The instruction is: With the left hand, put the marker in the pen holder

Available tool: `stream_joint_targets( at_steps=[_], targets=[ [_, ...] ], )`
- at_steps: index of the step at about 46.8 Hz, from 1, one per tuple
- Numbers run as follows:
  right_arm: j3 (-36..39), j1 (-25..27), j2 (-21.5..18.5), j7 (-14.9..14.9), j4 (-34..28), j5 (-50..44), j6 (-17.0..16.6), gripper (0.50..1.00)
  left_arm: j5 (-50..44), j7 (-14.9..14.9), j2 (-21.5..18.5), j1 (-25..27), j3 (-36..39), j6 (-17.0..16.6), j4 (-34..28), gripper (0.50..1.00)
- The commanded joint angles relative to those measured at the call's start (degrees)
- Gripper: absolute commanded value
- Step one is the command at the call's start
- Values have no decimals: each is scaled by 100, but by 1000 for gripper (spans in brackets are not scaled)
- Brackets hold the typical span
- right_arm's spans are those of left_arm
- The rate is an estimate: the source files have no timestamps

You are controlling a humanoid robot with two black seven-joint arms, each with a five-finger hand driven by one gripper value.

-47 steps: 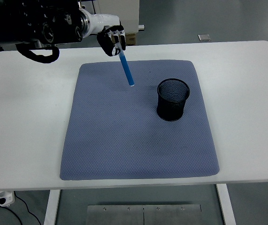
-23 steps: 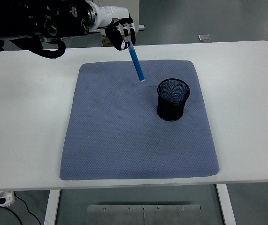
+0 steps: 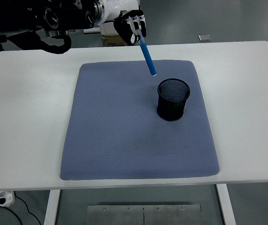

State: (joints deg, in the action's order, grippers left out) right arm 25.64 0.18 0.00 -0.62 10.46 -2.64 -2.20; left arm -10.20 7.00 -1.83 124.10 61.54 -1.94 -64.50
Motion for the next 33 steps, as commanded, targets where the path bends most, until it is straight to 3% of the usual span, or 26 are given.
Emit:
stream_joint_targets(
  at_steps=[1, 33],
  targets=[
    [2, 0, 0, 0, 0, 0, 0, 1000, 0, 3, -1, 0, -63, 1, -1, 500],
    [-6, 0, 0, 0, 0, 0, 0, 1000, -9, 3, 34, -70, -441, 9, -63, 500]
  ],
)
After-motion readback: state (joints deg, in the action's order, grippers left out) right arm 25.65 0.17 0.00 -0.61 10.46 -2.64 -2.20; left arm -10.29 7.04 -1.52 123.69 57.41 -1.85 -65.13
